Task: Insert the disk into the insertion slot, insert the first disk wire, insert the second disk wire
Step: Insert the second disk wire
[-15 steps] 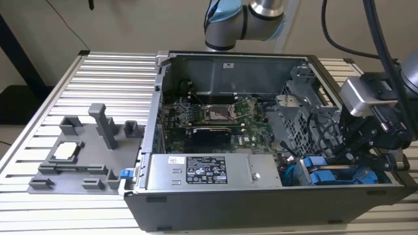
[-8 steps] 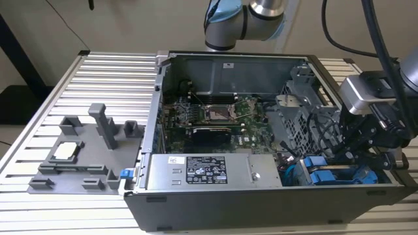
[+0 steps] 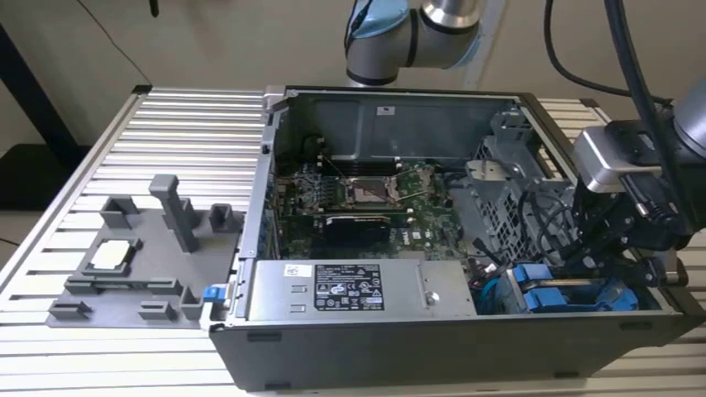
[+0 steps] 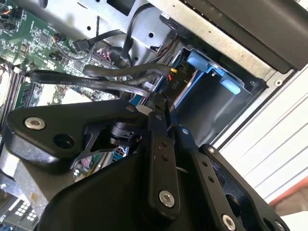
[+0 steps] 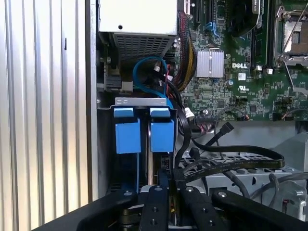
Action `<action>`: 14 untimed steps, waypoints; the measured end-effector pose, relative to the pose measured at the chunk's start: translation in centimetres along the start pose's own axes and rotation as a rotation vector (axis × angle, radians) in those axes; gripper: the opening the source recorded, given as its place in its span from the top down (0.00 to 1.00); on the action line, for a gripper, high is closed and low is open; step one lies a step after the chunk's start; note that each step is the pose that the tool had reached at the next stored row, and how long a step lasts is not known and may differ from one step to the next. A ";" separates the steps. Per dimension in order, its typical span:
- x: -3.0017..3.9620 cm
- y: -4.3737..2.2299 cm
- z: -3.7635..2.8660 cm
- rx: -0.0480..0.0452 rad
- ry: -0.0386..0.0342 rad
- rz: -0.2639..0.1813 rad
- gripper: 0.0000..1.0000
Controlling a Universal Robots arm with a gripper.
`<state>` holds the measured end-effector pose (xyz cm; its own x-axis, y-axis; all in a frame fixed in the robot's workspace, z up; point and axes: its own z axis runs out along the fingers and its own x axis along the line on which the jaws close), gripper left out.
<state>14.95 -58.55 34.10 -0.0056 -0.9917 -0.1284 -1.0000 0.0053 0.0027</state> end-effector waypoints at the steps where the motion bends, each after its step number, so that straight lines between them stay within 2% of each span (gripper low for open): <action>1: 0.01 0.00 0.05 0.0004 0.0001 0.002 0.84; 9: 0.07 0.00 0.55 0.0025 0.0012 0.018 0.84; 14: 0.09 0.00 0.63 0.0027 0.0002 0.019 0.84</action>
<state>14.94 -58.55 33.46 -0.0246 -0.9914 -0.1282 -0.9997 0.0245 0.0025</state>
